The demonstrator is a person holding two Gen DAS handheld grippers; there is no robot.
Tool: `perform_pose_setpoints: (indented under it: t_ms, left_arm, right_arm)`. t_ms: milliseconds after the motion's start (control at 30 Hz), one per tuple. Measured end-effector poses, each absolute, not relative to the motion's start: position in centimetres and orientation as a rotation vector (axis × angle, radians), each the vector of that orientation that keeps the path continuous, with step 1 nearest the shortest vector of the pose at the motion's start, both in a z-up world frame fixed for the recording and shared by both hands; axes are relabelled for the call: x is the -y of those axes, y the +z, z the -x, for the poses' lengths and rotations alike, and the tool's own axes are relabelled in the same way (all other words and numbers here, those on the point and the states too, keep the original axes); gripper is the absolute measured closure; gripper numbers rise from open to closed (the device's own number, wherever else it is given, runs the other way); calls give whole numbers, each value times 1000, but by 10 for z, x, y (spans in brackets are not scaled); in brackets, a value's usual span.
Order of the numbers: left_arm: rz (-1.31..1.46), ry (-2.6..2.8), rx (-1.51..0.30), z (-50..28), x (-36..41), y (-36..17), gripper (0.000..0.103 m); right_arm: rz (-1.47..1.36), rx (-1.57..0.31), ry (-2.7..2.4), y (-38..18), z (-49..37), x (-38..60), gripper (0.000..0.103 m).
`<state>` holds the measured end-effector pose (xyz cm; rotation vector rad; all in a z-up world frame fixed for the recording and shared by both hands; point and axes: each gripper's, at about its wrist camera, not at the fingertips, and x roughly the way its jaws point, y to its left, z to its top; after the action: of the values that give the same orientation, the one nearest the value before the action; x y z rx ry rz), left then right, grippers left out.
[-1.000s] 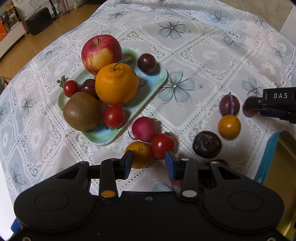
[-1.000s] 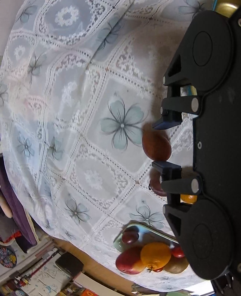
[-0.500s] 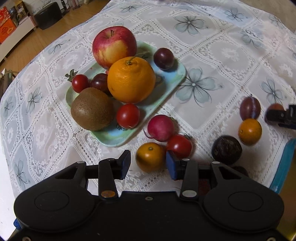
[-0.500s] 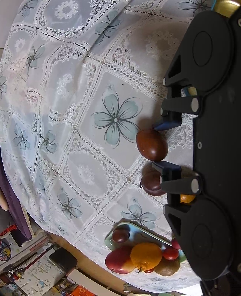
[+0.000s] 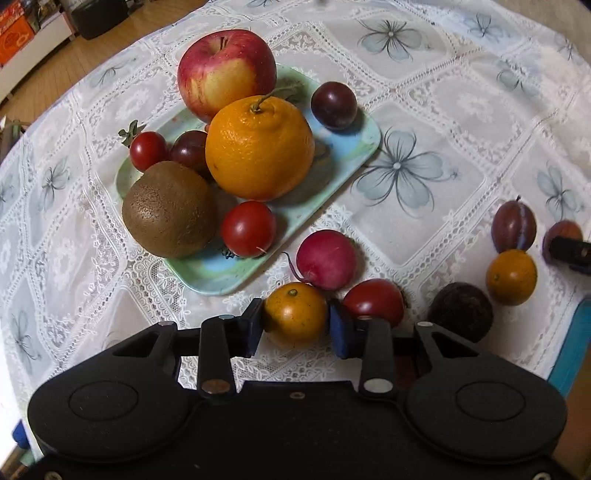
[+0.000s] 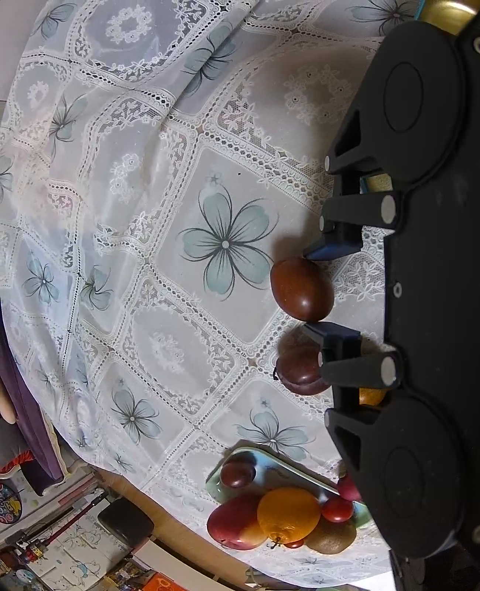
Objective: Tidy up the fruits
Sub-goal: 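Close the left tool on the tangerine while the right tool lifts the plum, then carry both fruits over the gold tray and open the left tool to drop the tangerine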
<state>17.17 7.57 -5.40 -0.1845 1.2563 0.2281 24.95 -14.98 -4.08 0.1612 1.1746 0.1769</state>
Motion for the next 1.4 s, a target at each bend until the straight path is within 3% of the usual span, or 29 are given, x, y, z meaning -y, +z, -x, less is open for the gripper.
perform_pose_setpoints:
  t_ms: [333,367,433,533,567,600,633,1000,1267,1400]
  left_arm:
    - [237,94,-1124,-143,-56,-4,58]
    - [226,81,-1112,-140,-51,2,58]
    - [215,71,-1086,-132,-41,14,58]
    - [221,44,-1063,-111,-27,23,58]
    - [216,18,-1067,-102,-21,23,58]
    - [212,-7,-1073,-94,-16,21,58]
    - [210,-26,-1082,-85,-10,18,58]
    - [143,-128,-1083,-36,22,7,58]
    - [168,-155,-1061,-33,15,7,58]
    - [180,-169,-1053,-30,15,10,58]
  right_arm:
    - [-175,-1156,186,-24,-246,156,74]
    - [-178,-1147,185,-19,-244,158,77]
    - [-183,-1131,185,-9,-240,160,101]
    - [-186,-1104,173,7,-233,162,97]
    - [-199,-1089,163,11,-231,164,89]
    - [-208,-1078,149,14,-230,164,73]
    - [-203,-1076,146,15,-230,164,70]
    - [-113,-1257,180,-24,-238,128,70]
    - [-97,-1334,186,-47,-258,109,59]
    - [-77,-1340,196,-52,-260,106,64]
